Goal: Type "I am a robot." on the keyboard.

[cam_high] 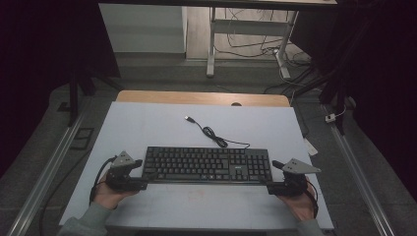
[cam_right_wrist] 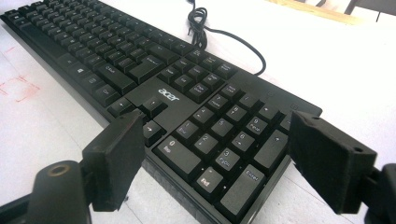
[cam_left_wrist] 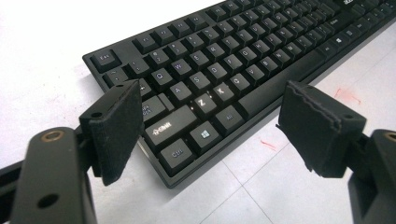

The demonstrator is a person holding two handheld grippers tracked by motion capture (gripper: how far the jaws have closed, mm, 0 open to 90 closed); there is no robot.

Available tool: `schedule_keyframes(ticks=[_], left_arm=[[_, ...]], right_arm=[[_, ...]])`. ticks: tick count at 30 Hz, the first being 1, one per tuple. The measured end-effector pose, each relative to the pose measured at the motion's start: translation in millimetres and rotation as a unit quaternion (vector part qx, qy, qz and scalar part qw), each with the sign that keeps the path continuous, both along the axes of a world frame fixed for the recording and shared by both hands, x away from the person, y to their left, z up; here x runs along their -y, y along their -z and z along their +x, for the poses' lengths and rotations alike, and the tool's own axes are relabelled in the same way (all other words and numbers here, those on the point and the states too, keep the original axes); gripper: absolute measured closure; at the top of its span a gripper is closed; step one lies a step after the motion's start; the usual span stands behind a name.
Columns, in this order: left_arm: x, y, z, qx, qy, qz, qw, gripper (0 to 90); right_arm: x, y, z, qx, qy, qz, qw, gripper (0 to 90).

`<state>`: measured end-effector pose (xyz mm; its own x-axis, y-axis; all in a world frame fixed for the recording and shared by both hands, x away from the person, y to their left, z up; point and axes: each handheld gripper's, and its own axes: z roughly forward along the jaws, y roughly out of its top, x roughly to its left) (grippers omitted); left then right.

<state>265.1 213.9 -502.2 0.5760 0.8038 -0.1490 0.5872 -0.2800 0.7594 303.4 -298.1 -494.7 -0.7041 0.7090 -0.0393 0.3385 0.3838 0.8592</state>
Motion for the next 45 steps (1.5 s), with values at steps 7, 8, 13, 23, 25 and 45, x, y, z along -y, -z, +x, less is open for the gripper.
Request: schedule_keyframes(ticks=[7, 8, 13, 23, 25, 45], left_arm=[[1.0, 0.2, -0.1, 0.003, 0.002, 0.005, 1.0000, 23.0], [1.1, 0.1, -0.1, 0.003, 0.002, 0.005, 1.0000, 23.0], [1.2, -0.3, -0.1, 0.008, 0.002, 0.010, 0.9999, 23.3], [2.3, -1.3, 0.0, 0.012, 0.004, 0.016, 0.9998, 23.5], [2.5, -1.3, 0.4, 0.012, 0.005, 0.016, 0.9998, 23.6], [5.9, -2.1, 2.9, 0.018, 0.003, 0.023, 0.9996, 24.9]], right_arm=[[-1.5, 1.7, 0.2, -0.005, -0.002, -0.008, 1.0000, 21.4], [-1.5, 1.7, 0.2, -0.005, -0.002, -0.008, 1.0000, 21.4], [-1.7, 2.2, 0.4, -0.007, -0.002, -0.005, 1.0000, 22.6], [-1.8, 2.2, 1.1, -0.005, 0.003, 0.000, 1.0000, 24.1], [-2.4, 1.9, 1.1, -0.005, 0.004, -0.001, 1.0000, 24.4], [-24.6, -3.9, 1.5, -0.004, -0.015, 0.020, 0.9997, 28.4]])
